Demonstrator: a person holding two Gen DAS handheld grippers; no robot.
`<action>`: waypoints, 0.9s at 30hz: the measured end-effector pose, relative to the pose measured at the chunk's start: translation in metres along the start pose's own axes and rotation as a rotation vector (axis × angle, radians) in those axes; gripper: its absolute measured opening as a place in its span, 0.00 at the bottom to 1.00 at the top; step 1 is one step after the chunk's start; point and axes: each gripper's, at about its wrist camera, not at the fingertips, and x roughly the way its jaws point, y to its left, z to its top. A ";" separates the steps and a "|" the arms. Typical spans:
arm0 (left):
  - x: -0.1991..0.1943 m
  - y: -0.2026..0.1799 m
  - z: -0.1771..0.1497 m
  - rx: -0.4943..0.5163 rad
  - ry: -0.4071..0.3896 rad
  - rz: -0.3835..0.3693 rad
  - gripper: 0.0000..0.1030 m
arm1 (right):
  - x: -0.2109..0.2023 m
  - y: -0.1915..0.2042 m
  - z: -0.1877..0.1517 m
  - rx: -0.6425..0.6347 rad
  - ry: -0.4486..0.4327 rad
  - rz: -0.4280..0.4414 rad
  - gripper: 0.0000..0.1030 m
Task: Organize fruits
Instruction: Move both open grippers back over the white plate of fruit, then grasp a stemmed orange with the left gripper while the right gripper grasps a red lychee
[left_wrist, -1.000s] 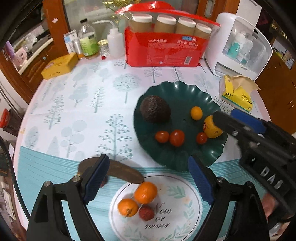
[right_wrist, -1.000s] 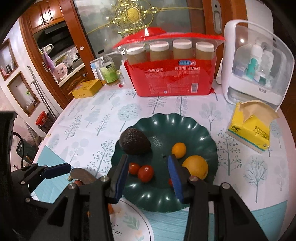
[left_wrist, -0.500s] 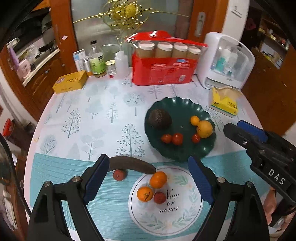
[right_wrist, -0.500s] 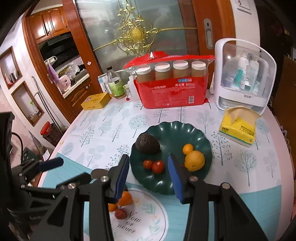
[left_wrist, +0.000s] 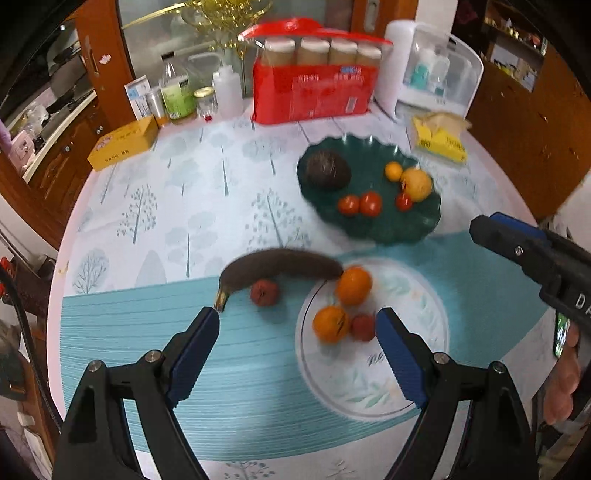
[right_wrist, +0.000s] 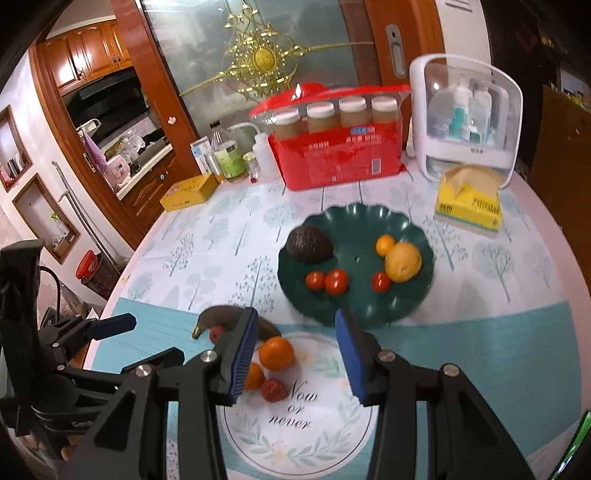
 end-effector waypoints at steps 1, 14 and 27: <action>0.004 0.001 -0.004 0.010 0.005 0.003 0.83 | 0.005 0.000 -0.006 0.005 0.010 -0.001 0.43; 0.076 0.005 -0.025 0.072 0.111 -0.113 0.68 | 0.081 0.002 -0.072 -0.001 0.189 -0.003 0.43; 0.105 -0.004 -0.013 0.081 0.144 -0.171 0.68 | 0.119 0.029 -0.097 -0.174 0.201 0.033 0.33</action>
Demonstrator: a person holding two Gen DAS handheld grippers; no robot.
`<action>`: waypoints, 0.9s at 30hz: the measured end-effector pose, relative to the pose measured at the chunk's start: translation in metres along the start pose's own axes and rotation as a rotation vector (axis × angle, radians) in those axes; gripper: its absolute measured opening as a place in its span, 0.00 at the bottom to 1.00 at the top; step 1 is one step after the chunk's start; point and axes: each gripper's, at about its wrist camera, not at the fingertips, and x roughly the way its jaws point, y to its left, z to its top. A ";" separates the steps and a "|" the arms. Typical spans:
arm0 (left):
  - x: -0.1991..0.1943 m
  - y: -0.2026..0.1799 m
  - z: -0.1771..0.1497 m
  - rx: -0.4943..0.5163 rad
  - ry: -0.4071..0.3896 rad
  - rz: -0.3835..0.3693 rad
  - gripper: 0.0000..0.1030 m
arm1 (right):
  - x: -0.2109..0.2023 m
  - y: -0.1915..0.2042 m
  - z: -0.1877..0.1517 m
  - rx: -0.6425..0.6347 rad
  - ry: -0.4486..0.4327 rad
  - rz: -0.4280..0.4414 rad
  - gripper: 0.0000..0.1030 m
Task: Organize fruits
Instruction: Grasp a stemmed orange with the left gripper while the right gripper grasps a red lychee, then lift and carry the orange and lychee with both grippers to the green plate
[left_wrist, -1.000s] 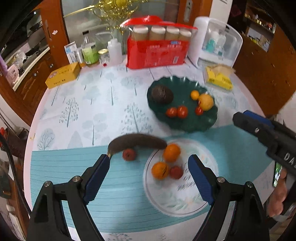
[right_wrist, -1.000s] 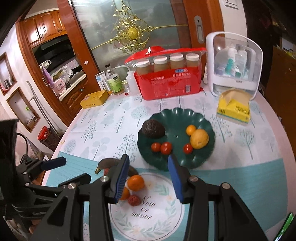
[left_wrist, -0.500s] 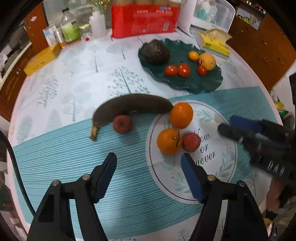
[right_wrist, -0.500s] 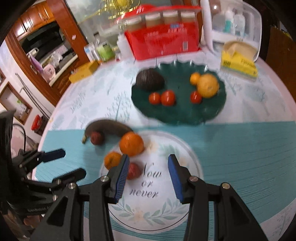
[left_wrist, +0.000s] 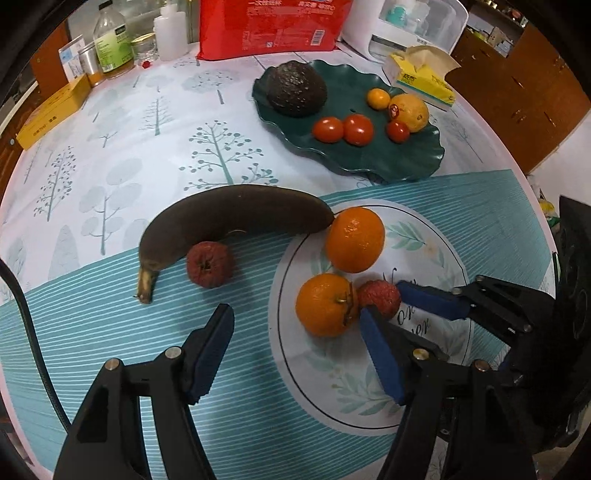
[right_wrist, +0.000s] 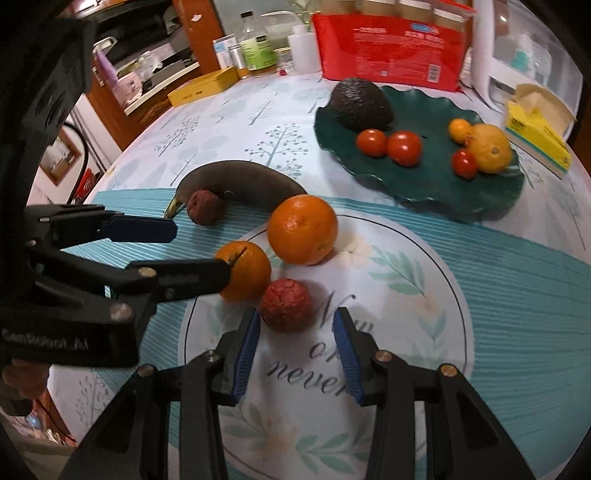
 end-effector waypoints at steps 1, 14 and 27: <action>0.001 -0.001 0.000 0.004 0.003 0.001 0.68 | 0.001 0.001 0.001 -0.008 -0.007 0.010 0.29; 0.023 -0.013 0.004 0.004 0.053 -0.012 0.46 | -0.012 -0.035 -0.006 0.080 -0.029 -0.017 0.28; 0.027 -0.029 -0.005 0.047 0.025 0.066 0.35 | -0.020 -0.042 -0.016 0.139 -0.047 0.007 0.28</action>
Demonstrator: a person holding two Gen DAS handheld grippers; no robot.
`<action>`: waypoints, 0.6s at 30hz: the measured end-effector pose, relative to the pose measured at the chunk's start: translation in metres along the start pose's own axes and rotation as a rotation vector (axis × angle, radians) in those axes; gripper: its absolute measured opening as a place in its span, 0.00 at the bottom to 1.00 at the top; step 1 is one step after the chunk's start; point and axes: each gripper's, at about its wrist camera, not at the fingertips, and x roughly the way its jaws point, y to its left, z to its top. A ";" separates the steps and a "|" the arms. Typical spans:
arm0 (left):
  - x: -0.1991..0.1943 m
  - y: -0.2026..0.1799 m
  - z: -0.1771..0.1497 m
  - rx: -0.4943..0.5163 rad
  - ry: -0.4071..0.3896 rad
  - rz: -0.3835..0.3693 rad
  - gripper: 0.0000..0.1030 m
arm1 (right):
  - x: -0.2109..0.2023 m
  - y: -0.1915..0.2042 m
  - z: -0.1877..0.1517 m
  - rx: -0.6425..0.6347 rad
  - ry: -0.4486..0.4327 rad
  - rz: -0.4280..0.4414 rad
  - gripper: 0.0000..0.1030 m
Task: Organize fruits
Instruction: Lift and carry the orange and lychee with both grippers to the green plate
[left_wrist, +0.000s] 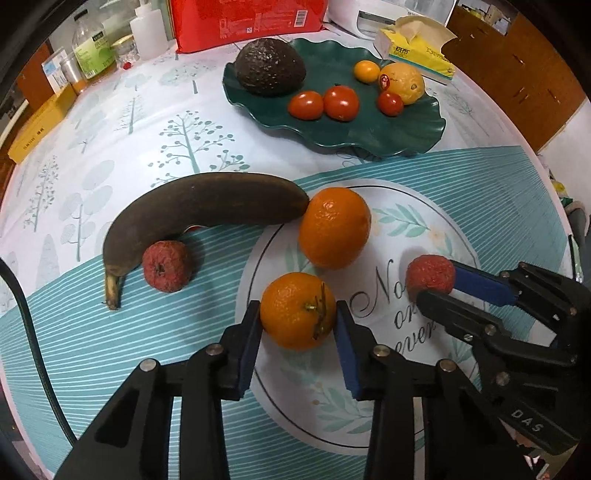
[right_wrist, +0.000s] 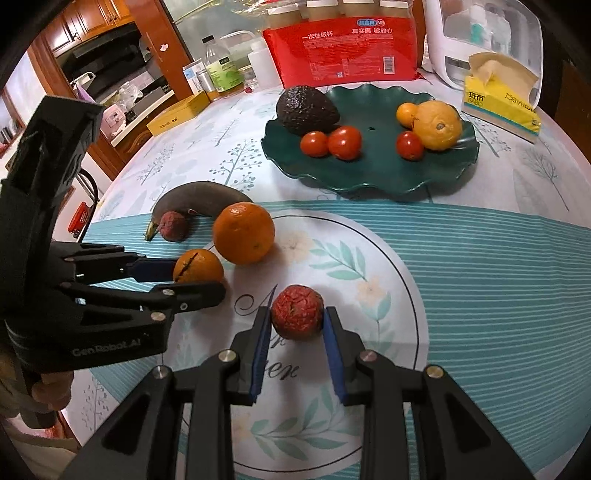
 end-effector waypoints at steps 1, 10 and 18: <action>-0.001 0.000 -0.002 -0.002 -0.004 0.003 0.35 | -0.001 0.001 0.000 0.000 0.001 0.001 0.28; -0.065 -0.008 0.001 -0.004 -0.106 -0.008 0.35 | -0.032 0.006 0.005 0.003 -0.046 0.008 0.28; -0.151 -0.033 0.069 0.103 -0.237 0.068 0.35 | -0.103 -0.003 0.068 -0.022 -0.172 -0.027 0.27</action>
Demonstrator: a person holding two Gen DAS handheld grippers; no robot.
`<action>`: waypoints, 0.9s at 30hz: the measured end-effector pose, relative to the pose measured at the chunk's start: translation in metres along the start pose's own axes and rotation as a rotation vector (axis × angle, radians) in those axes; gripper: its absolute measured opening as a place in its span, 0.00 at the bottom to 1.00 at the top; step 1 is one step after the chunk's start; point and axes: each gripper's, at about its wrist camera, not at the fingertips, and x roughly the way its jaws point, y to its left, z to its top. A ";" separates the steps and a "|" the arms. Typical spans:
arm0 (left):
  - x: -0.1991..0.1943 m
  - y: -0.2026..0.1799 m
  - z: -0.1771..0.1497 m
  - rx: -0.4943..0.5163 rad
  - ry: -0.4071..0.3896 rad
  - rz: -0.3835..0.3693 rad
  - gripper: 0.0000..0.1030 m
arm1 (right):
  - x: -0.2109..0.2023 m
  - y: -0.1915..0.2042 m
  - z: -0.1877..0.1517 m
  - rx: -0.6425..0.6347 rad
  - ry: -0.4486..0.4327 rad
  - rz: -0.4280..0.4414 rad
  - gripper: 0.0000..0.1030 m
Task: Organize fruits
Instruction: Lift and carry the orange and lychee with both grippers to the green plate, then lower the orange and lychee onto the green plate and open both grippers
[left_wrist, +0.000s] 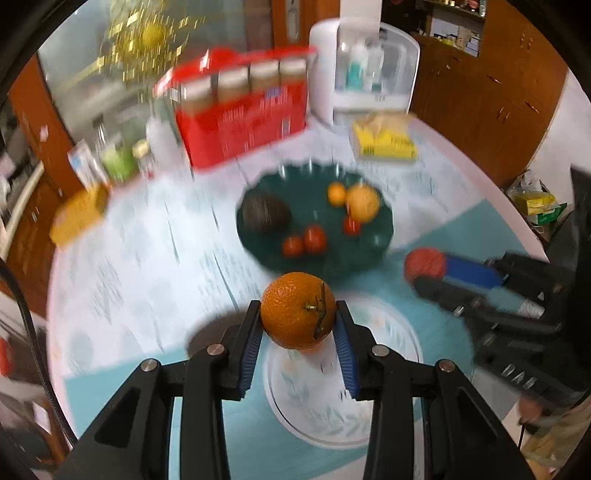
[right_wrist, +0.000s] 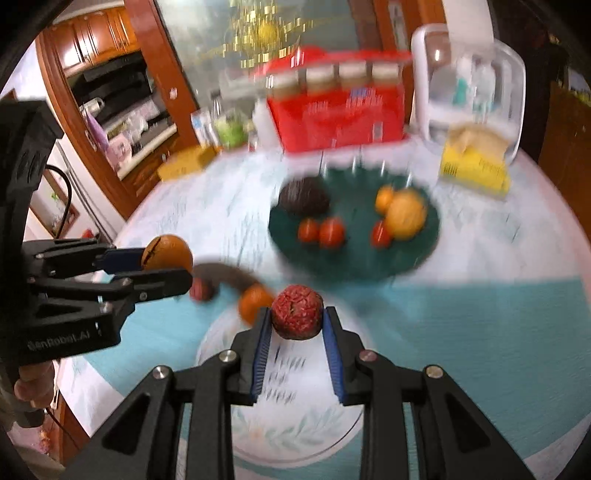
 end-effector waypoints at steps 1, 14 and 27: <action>-0.006 0.000 0.014 0.008 -0.014 0.008 0.35 | -0.010 -0.003 0.017 -0.009 -0.023 -0.011 0.27; 0.054 0.012 0.170 0.070 0.045 0.087 0.35 | 0.007 -0.056 0.171 -0.062 -0.038 -0.098 0.28; 0.231 0.008 0.157 0.051 0.277 0.048 0.35 | 0.180 -0.095 0.102 0.053 0.291 0.003 0.28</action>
